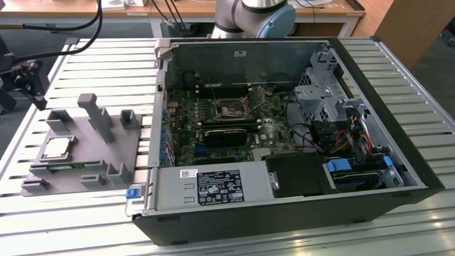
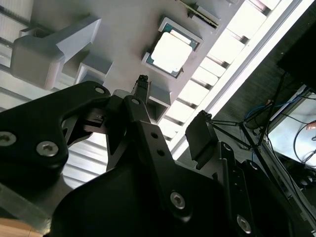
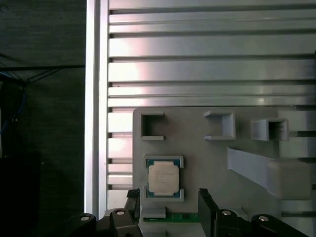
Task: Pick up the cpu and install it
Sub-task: 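Pick up the cpu and move it towards the insertion slot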
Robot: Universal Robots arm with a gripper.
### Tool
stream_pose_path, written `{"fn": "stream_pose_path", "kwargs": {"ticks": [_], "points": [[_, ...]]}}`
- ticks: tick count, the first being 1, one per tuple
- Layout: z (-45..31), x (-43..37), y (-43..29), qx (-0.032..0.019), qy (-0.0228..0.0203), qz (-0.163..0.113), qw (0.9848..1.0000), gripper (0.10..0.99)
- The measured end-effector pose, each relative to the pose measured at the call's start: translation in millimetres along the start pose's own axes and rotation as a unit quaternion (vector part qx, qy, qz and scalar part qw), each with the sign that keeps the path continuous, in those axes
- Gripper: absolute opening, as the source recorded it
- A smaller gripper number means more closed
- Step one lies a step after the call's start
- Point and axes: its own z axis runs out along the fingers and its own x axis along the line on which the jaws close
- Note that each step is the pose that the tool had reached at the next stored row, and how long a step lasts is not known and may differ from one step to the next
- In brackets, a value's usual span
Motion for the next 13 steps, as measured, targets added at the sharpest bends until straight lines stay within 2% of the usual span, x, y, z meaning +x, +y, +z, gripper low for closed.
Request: {"fn": "stream_pose_path", "kwargs": {"ticks": [13], "points": [[4.1, -0.1, -0.3, 0.0, 0.0002, 0.0, 1.0, 0.588]]}}
